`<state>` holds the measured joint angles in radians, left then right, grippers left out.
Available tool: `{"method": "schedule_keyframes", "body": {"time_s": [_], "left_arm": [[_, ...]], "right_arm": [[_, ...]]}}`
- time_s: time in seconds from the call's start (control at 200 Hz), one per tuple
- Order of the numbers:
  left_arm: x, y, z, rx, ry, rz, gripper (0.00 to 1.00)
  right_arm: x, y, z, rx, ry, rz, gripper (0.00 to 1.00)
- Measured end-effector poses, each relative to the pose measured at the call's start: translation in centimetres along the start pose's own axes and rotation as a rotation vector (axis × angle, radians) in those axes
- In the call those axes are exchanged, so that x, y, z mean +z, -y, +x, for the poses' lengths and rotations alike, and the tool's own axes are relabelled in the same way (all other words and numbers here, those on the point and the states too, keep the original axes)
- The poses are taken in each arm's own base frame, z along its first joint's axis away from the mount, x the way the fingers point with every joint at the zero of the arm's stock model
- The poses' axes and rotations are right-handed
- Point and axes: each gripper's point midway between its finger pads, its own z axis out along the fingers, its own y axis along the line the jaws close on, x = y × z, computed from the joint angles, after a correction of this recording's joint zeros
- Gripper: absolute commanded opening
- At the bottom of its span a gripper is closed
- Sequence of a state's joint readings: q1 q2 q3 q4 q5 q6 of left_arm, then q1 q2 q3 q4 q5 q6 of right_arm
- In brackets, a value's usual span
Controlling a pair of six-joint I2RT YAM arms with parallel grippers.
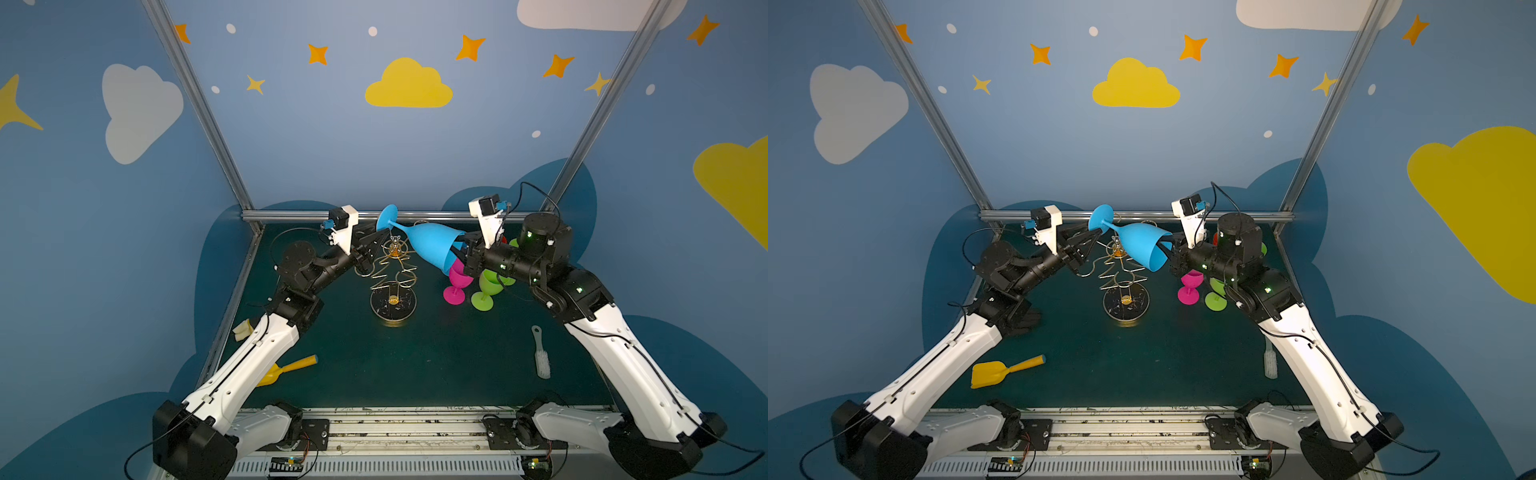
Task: Take the wine glass off the wine glass rack
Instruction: 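Open and withdraw the left gripper while the right gripper carries the cyan glass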
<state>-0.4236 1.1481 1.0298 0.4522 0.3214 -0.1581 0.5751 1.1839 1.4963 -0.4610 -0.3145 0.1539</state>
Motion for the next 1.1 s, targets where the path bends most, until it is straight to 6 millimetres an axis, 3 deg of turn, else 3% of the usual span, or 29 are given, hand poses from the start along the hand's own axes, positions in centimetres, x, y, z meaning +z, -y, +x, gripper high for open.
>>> {"method": "schedule_keyframes", "body": {"time_s": [0.08, 0.175, 0.32, 0.451, 0.526, 0.626, 0.726, 0.821, 0.926, 1.101], "left_arm": [[-0.9, -0.9, -0.5, 0.005, 0.021, -0.065, 0.99], [-2.4, -2.6, -1.3, 0.007, 0.05, -0.155, 0.99], [-5.4, -7.0, -2.0, -0.004, 0.087, -0.331, 0.99], [-7.9, -10.2, -1.4, -0.028, 0.094, -0.456, 0.99], [-9.0, -11.4, -0.7, -0.048, 0.091, -0.507, 0.99], [-10.0, -12.5, -0.2, -0.065, 0.09, -0.551, 0.99], [-10.6, -12.9, -0.1, -0.07, 0.092, -0.575, 0.99], [-10.9, -13.0, -0.4, -0.069, 0.102, -0.585, 0.99], [-11.4, -12.8, -0.5, -0.07, 0.111, -0.591, 0.99], [-12.2, -12.8, -0.1, -0.076, 0.099, -0.612, 0.99]], "right_arm": [[-1.1, 0.6, 0.0, -0.015, -0.005, 0.051, 0.0], [-3.1, 0.9, -0.4, -0.049, -0.013, 0.113, 0.0], [-7.5, 0.5, -0.4, -0.098, -0.019, 0.181, 0.0], [-10.8, -0.4, 1.6, -0.11, -0.063, 0.189, 0.0], [-12.0, -0.7, 3.7, -0.095, -0.123, 0.183, 0.0], [-12.0, 0.1, 7.5, -0.054, -0.256, 0.205, 0.0], [-11.4, 1.9, 12.2, 0.012, -0.452, 0.274, 0.0], [-11.0, 3.9, 15.2, 0.069, -0.615, 0.372, 0.0], [-10.2, 6.0, 17.5, 0.103, -0.755, 0.472, 0.0], [-9.0, 8.0, 19.5, 0.134, -0.87, 0.554, 0.0]]}}
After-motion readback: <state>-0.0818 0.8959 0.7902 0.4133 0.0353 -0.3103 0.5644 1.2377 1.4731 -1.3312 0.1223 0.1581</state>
